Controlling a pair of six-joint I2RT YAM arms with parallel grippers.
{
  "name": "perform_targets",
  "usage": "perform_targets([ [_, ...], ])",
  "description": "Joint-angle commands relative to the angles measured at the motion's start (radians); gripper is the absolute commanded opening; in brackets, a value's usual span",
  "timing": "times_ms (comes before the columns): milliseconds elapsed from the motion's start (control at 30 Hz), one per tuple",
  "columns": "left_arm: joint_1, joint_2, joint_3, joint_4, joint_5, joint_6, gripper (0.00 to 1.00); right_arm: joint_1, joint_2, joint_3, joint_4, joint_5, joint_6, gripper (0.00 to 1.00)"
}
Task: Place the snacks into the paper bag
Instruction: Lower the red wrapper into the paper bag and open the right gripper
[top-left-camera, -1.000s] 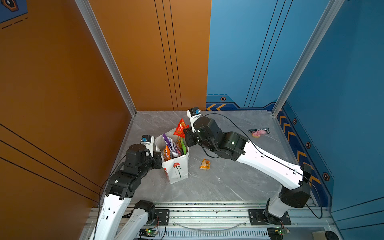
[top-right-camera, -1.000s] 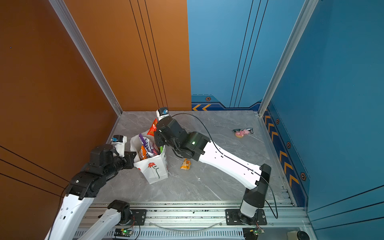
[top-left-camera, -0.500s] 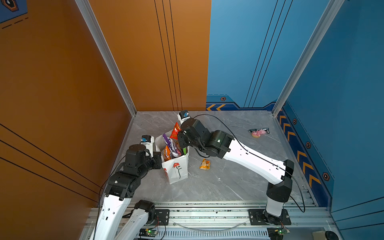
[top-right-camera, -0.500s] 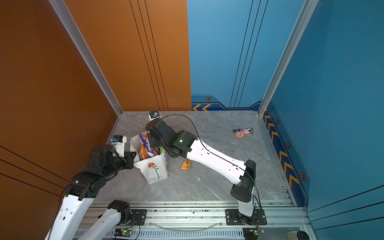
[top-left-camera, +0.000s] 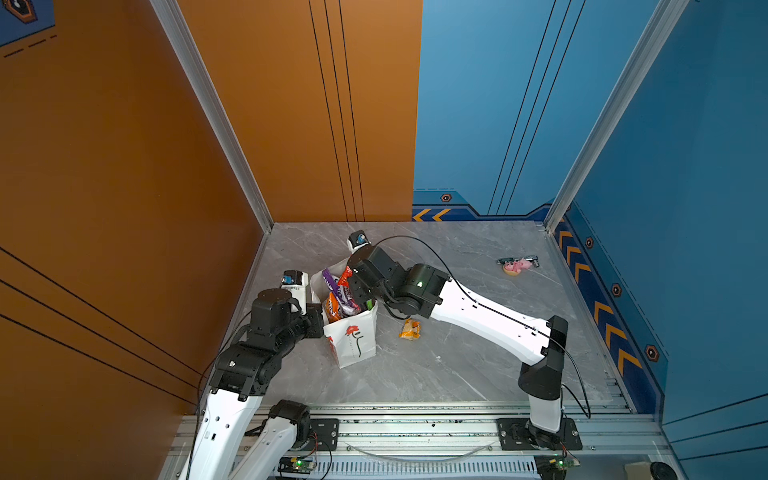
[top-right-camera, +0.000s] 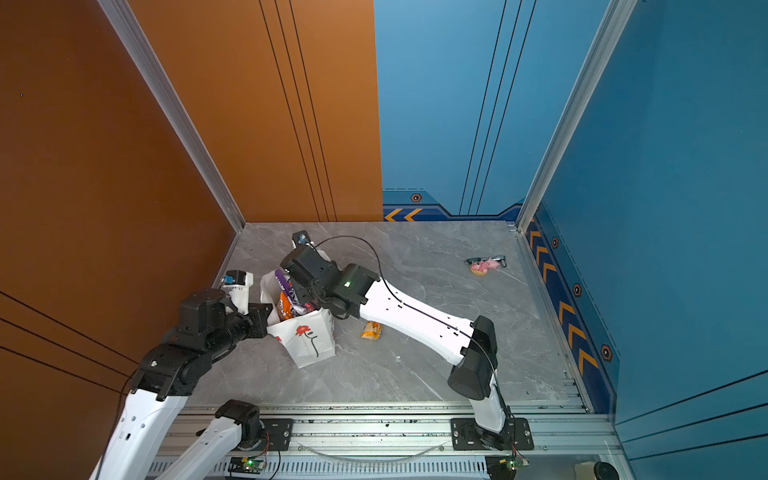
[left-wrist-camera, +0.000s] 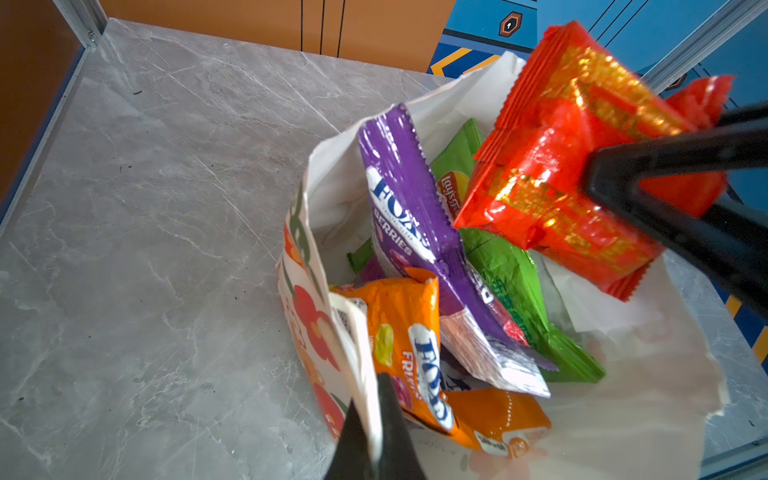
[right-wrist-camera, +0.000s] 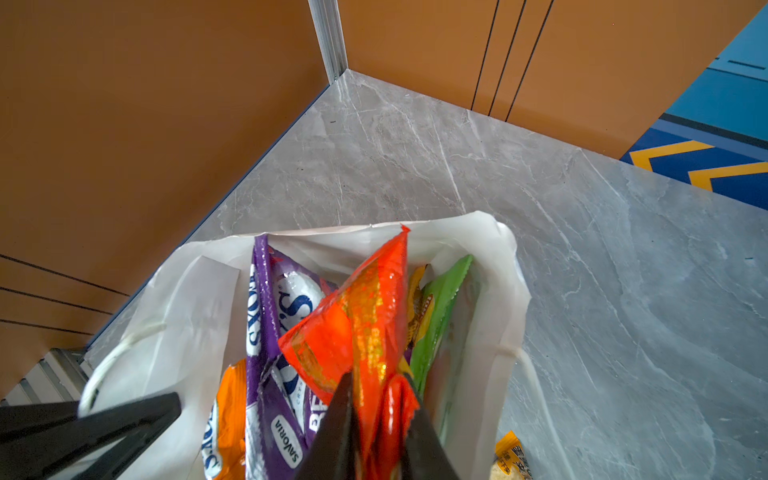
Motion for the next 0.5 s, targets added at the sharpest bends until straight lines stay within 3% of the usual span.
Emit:
perform_targets([
  [0,0.005,-0.031,0.015,0.127,-0.028,0.02,0.0,0.007,0.029,0.034,-0.048,-0.026,-0.001,0.21],
  [267,0.004,-0.031,0.015,0.126,-0.03,0.022,0.0,0.004,0.1,0.109,-0.132,-0.075,0.021,0.33],
  [467,0.005,-0.031,0.015,0.126,-0.03,0.022,0.0,0.007,0.102,0.134,-0.143,-0.046,0.013,0.43],
])
